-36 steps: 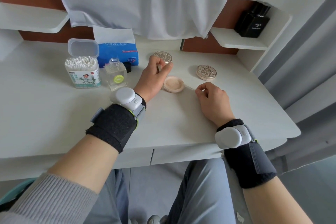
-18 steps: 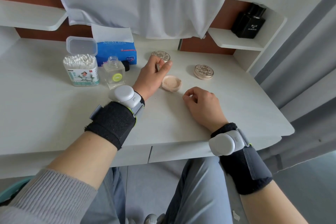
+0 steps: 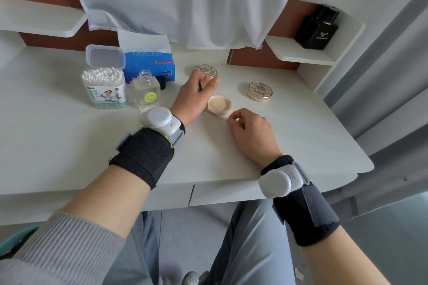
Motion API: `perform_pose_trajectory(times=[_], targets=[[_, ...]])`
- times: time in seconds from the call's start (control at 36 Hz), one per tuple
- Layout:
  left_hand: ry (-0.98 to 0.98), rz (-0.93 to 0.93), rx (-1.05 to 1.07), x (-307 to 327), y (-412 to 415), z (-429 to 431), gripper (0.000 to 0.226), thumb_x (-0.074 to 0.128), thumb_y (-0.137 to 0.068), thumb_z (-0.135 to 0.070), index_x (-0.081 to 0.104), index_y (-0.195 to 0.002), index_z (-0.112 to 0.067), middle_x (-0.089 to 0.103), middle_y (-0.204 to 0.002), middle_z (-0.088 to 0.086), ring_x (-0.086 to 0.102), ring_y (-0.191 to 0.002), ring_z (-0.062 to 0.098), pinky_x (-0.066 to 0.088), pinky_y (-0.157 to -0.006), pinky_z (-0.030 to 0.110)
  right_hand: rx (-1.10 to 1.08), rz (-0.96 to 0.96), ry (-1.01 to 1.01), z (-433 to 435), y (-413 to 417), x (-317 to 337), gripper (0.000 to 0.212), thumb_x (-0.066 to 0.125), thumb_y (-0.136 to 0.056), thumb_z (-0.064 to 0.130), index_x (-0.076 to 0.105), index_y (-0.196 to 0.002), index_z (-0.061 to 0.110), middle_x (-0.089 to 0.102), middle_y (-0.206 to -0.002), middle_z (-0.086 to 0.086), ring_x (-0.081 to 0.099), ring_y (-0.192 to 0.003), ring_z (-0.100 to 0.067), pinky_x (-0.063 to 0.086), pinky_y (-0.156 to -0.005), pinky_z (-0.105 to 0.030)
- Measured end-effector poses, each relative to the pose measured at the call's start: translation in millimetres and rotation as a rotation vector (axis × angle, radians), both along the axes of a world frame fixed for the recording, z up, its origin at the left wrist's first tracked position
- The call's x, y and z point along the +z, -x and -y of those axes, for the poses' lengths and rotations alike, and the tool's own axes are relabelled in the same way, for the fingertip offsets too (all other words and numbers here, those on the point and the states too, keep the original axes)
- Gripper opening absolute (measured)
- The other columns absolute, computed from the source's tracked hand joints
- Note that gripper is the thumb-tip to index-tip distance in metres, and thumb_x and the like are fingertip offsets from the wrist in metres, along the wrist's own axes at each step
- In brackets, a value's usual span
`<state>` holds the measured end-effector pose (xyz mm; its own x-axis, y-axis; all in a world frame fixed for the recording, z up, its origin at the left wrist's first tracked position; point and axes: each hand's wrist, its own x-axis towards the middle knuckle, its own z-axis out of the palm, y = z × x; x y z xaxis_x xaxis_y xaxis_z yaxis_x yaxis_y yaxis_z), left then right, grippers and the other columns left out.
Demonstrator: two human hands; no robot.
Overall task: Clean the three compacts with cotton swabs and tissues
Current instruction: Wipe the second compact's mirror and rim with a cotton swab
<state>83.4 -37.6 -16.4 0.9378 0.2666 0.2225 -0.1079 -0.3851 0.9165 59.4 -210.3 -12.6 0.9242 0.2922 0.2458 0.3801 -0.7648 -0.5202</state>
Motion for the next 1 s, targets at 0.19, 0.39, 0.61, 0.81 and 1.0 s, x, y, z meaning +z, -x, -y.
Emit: perform_pose_trajectory(times=[0.19,0.39,0.61,0.81,1.0], targets=[[0.005,0.006,-0.004,1,0,-1,0.031,0.051,-0.094,-0.047,0.048,-0.096,-0.016,0.065,-0.100,0.012,0.060,-0.094,0.027,0.044,-0.088,0.036,0.020,0.012,0.021,-4,0,2,0.017,0.054,-0.093,0.029,0.064,-0.099,0.016,0.051,-0.069,0.012,0.050,-0.075,-0.020,0.035,-0.067,-0.029],[0.006,0.006,-0.008,0,-1,0,0.033,0.050,-0.092,-0.051,0.049,-0.097,-0.017,0.065,-0.099,0.011,0.060,-0.093,0.027,0.045,-0.088,0.037,0.028,0.000,0.013,-4,0,2,0.016,0.055,-0.092,0.028,0.065,-0.097,0.017,0.050,-0.067,0.012,0.046,-0.072,-0.017,0.033,-0.066,-0.027],[0.018,0.005,-0.002,1,-1,0,0.034,0.051,-0.090,-0.052,0.049,-0.094,-0.019,0.065,-0.097,0.008,0.061,-0.096,0.027,0.047,-0.093,0.042,-0.037,-0.008,-0.182,4,-10,1,0.010,0.054,-0.093,0.021,0.060,-0.089,0.016,0.055,-0.060,0.005,0.052,-0.065,-0.019,0.038,-0.065,-0.029],[0.030,0.008,-0.001,0,-1,0,0.042,0.049,-0.084,-0.057,0.051,-0.095,-0.016,0.063,-0.090,0.003,0.061,-0.094,0.027,0.049,-0.091,0.044,-0.137,0.006,-0.159,8,-28,-1,0.013,0.052,-0.092,0.023,0.062,-0.091,0.014,0.068,-0.076,-0.006,0.059,-0.079,-0.025,0.039,-0.069,-0.029],[0.031,0.018,-0.003,-1,-3,1,0.049,0.048,-0.075,-0.066,0.051,-0.092,-0.019,0.065,-0.095,0.012,0.060,-0.092,0.028,0.048,-0.088,0.038,-0.141,0.029,-0.125,7,-28,-3,0.012,0.052,-0.092,0.024,0.061,-0.091,0.016,0.069,-0.077,-0.006,0.060,-0.081,-0.026,0.042,-0.072,-0.032]])
